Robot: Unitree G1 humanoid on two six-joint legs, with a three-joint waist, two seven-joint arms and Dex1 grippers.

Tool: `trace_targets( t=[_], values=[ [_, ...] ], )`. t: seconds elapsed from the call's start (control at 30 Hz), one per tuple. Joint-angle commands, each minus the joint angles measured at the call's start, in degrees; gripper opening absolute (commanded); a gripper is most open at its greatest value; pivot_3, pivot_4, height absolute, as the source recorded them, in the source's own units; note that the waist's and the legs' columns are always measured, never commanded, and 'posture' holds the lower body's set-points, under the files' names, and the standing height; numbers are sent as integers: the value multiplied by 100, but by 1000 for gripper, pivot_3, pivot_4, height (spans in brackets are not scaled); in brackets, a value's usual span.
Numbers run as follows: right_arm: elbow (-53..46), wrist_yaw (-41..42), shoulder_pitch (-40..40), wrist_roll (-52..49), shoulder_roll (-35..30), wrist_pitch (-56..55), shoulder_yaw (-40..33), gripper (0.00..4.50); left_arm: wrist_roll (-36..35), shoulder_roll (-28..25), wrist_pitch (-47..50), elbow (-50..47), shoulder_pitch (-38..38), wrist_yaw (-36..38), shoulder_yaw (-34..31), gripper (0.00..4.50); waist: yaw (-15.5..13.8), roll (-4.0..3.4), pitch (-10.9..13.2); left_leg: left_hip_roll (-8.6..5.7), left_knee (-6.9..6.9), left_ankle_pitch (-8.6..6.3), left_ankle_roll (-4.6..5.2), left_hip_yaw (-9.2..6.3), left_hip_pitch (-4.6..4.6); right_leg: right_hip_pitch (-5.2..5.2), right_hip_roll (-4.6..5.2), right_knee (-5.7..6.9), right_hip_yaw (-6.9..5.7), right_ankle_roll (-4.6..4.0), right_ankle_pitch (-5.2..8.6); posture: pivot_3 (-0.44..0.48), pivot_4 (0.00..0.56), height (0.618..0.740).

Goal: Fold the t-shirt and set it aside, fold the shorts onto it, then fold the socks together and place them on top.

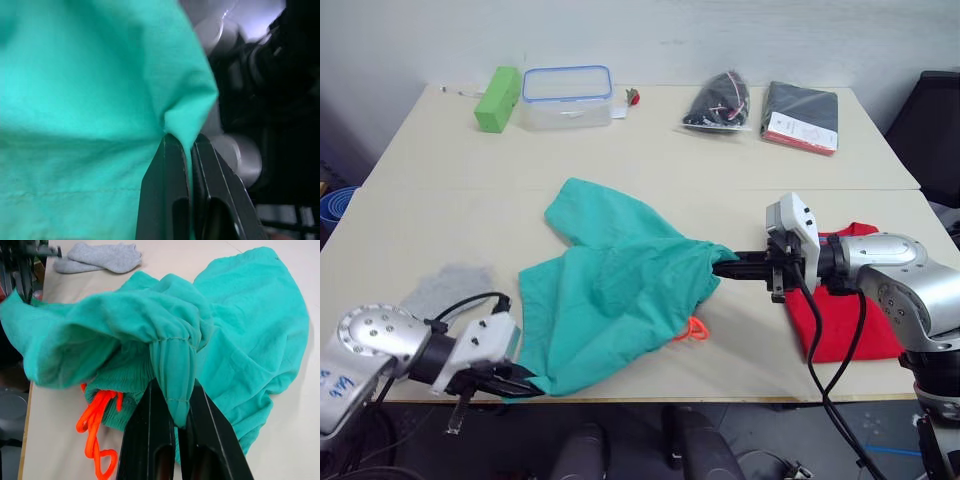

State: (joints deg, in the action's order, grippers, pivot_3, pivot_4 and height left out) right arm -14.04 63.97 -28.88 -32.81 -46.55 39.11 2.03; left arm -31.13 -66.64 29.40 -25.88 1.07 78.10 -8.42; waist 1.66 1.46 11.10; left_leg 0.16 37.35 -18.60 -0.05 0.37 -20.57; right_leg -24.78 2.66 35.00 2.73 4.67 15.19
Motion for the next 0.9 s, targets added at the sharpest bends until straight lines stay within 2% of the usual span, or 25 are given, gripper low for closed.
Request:
trace_targets(
  t=[0.03, 0.13, 0.2, 0.27, 0.33, 0.4, 0.43, 0.5, 0.57, 0.67, 0.73, 0.8, 0.9],
  values=[
    [-37, 76, -55, 150, -2, -293, 41, 0, 38, 13, 7, 567, -922, 79, 225, 23, -10, 0, 0, 0, 1, 0, 0, 0, 0, 1, -1, 1, -1, 0, 0, 0, 150, 740],
    [297, 19, -236, 502, 128, -653, 204, 0, 710, 430, -251, 1538, -2286, -230, 835, 23, -18, 1, 1, -4, 19, 1, 0, -4, 1, 7, -10, 13, -11, 2, -1, 0, 150, 740],
    [795, -197, -561, 922, 307, -1040, 332, 0, 1461, 927, -588, 2541, -3403, -736, 1295, 23, -17, 0, 1, -9, 40, 1, 0, 0, -2, 9, -15, 25, -38, 10, -6, 0, 150, 740],
    [1547, -702, -1087, 1427, 623, -1482, 372, 0, 2180, 1454, -1338, 3667, -4451, -1276, 1600, 23, -6, 12, 7, -21, 69, 3, 4, 7, -3, 14, -29, 38, -44, 26, -15, 0, 150, 740],
    [2527, -1636, -1755, 2134, 923, -2173, 339, 0, 2773, 2064, -2323, 4959, -5577, -2414, 1588, 23, 10, 17, 11, -33, 82, 13, 19, 19, -9, 12, -27, 41, -30, 54, -33, 0, 150, 740],
    [3459, -2924, -2340, 3208, 953, -3610, 396, 0, 3276, 2480, -3434, 6105, -6645, -4083, 1317, 23, -1, 22, 13, -49, 90, 27, 31, 26, -30, -10, -14, 44, -20, 73, -49, 0, 150, 740],
    [3798, -3513, -2594, 3608, 914, -4227, 359, 0, 3373, 2553, -3914, 6497, -7051, -4681, 1140, 23, -5, 26, 15, -52, 105, 30, 30, 26, -73, -51, 1, 53, -16, 78, -56, 0, 150, 740],
    [4174, -4333, -3052, 3653, 967, -4734, -119, 0, 3431, 2474, -4648, 6944, -7613, -5186, 908, 23, 23, 28, 10, -55, 128, 55, -14, 36, -175, -168, 33, 96, -10, 88, -66, 0, 150, 740],
    [4241, -4821, -3235, 3826, 819, -5254, -356, 0, 3383, 2303, -5148, 7075, -7894, -5214, 726, 23, 32, 30, 4, -51, 130, 73, -44, 69, -262, -277, 36, 119, -20, 88, -67, 0, 150, 740],
    [3980, -4739, -3087, 3884, 629, -5976, -423, 0, 3076, 2089, -5339, 6966, -7986, -4907, 432, 23, 31, 26, 2, -53, 79, 72, -45, 132, -270, -348, 77, 133, -109, 73, -58, 0, 150, 740],
    [3657, -4466, -2837, 3736, 555, -6131, -443, 0, 2846, 1931, -5141, 6707, -7861, -4641, 257, 23, 59, 26, 3, -52, 71, 64, -32, 173, -271, -364, 87, 128, -134, 71, -57, 0, 150, 740],
    [2848, -3662, -2299, 3088, 507, -5861, -400, 0, 2473, 1618, -4644, 6098, -7417, -4134, 47, 23, 122, 26, 2, -52, 77, 50, -13, 188, -273, -360, 94, 128, -148, 71, -57, 0, 150, 740],
    [1434, -2502, -1153, 2108, 290, -4938, -257, 0, 1695, 1089, -3434, 4698, -6168, -3347, -368, 23, 177, 26, 3, -50, 105, 39, 5, 191, -267, -340, 98, 131, -138, 77, -61, 0, 150, 740]
  ],
)
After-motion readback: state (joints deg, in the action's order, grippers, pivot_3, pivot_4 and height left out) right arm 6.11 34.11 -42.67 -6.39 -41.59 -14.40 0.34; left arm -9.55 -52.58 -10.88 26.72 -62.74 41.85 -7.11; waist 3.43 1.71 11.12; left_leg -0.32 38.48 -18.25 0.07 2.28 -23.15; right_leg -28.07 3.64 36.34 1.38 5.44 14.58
